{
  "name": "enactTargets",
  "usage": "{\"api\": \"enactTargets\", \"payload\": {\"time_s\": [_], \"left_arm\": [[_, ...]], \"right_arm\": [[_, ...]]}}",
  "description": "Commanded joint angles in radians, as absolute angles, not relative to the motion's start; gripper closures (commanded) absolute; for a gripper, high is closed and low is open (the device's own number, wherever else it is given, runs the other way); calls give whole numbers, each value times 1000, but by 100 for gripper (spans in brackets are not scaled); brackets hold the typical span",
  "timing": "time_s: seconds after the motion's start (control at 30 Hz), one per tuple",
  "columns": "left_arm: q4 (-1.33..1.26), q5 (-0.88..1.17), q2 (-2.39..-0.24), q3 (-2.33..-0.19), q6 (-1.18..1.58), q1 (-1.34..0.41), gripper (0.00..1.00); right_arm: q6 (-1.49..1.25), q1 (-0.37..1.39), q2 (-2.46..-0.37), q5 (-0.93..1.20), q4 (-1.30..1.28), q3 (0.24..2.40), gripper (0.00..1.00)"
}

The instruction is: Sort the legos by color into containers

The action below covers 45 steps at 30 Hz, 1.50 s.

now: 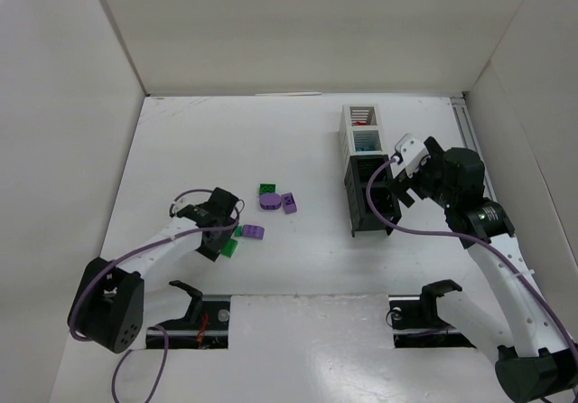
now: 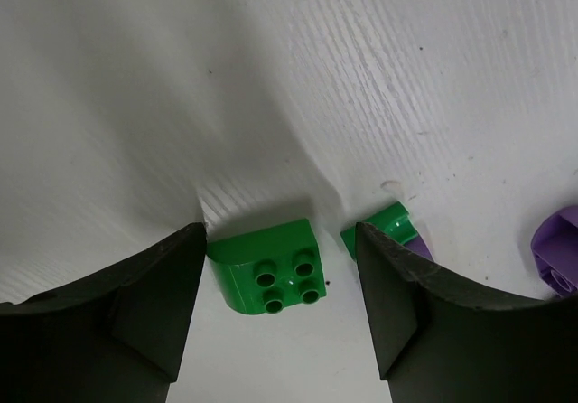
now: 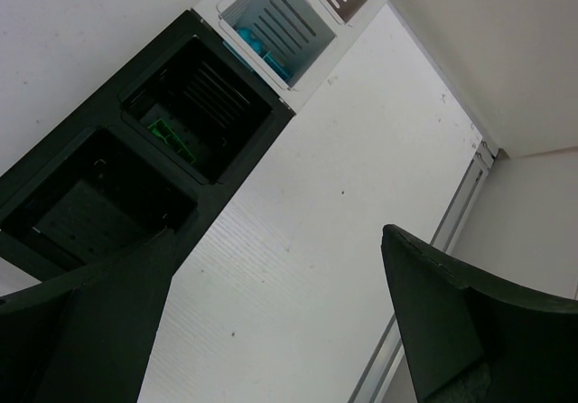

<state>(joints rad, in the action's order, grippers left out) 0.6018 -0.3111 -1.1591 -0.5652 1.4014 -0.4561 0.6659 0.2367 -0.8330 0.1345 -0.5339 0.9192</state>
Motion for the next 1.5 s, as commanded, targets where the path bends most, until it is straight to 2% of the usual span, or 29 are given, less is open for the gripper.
{"api": "enactTargets", "payload": {"time_s": [0.0,0.37,0.63,1.03,1.17,1.47], "left_arm": [[583,-252,-1134,-545,1379,-449,37],[623,-213,-1008,-508,1387,-503,37],[603,-222,-1107,-521,1353,-503,39],[638,-250,-1150,-563,1333,-546,68],[701,-275,-1106,-636,1333,-593,73],[767,-327,-1042,-773,1313,-676,75]], "right_arm": [[663,244,-825,120,-499,927,0],[653,244,-825,110,-499,927,0],[653,244,-825,92,-508,927,0],[644,244,-816,72,-508,927,0],[644,244,-816,72,-508,927,0],[644,244,-816,63,-508,927,0]]}}
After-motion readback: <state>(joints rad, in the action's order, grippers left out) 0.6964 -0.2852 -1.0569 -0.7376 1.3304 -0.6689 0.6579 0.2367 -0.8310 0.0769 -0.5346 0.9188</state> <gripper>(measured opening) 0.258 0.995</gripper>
